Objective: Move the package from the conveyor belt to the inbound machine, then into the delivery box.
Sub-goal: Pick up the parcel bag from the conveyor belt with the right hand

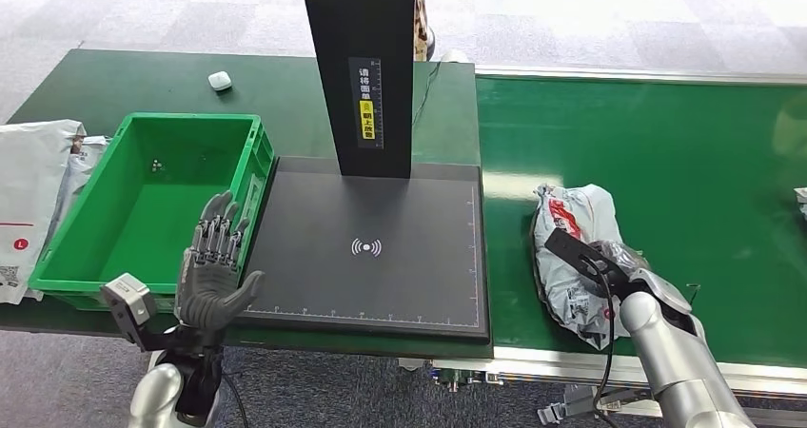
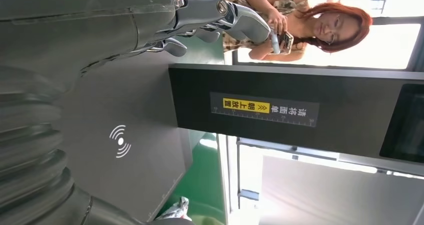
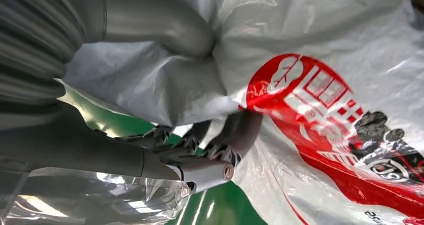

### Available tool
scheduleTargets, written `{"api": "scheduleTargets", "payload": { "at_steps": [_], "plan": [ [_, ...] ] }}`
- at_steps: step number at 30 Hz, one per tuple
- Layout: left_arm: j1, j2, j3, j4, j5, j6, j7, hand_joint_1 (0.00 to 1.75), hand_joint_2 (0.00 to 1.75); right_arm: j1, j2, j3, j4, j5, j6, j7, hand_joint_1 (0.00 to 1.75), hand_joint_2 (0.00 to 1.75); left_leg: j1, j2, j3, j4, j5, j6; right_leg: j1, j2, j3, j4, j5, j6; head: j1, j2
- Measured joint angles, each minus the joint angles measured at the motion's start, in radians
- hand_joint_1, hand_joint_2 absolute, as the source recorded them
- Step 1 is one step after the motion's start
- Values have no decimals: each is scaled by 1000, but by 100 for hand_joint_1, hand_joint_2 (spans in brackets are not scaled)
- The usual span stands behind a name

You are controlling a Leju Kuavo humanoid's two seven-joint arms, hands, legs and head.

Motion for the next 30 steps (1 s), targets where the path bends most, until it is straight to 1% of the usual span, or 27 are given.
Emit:
{"api": "scheduleTargets", "payload": {
  "at_steps": [12, 15, 17, 20, 21, 23, 24, 26, 30],
  "plan": [
    [10, 0, 0, 0, 0, 0, 7, 0, 175, 8, 0, 6, -11, 0, -2, 9, 175, 175, 0, 0, 0, 0, 0, 0, 0, 0, 0, 0, 0, 0, 0, 0],
    [15, 0, 0, -1, 0, 1, 8, 0, 175, 13, 0, 7, -24, -1, -22, 7, 175, 175, 0, 0, 0, 0, 0, 0, 0, 0, 0, 0, 0, 0, 0, 0],
    [25, 0, 1, -4, 1, 3, 7, 0, 175, 16, 4, 1, -43, -13, -97, -1, 175, 175, 0, 0, 0, 0, 0, 0, 0, 0, 0, 0, 0, 0, 0, 0],
    [46, 0, 2, -20, 4, 9, 8, 0, 175, 19, 31, -50, -109, -75, -301, -42, 175, 175, 0, 0, -1, 0, 0, 0, 0, 0, -1, 0, 0, 0, 0, 0],
    [50, 0, 2, -26, 6, 12, 8, 0, 175, 20, 44, -75, -141, -109, -363, -73, 175, 175, 0, 0, -1, 0, 0, 0, 0, 0, -1, 0, 0, 0, 0, 0],
    [54, 0, 2, -32, 12, 21, 8, 0, 175, 26, 65, -123, -211, -181, -457, -154, 175, 175, 0, -1, -1, 0, 0, 0, 0, -1, -1, 0, 0, 0, 0, 0],
    [55, 0, 2, -33, 15, 25, 8, 0, 175, 29, 74, -144, -246, -212, -490, -191, 175, 175, 0, -1, -1, 0, 0, 0, 0, -1, -1, 0, -1, 0, 0, 0],
    [56, 0, 0, -34, 17, 29, 7, 0, 175, 36, 88, -178, -301, -246, -523, -234, 175, 175, 0, -1, 0, 0, 0, 0, 0, -1, -1, 0, -1, 1, 0, 0],
    [55, 0, -1, -34, 18, 34, 7, 0, 175, 53, 103, -214, -363, -257, -528, -243, 175, 175, 0, -1, 0, 0, 0, 0, 0, -1, -1, 0, -1, 1, 0, 0]
  ]
}}
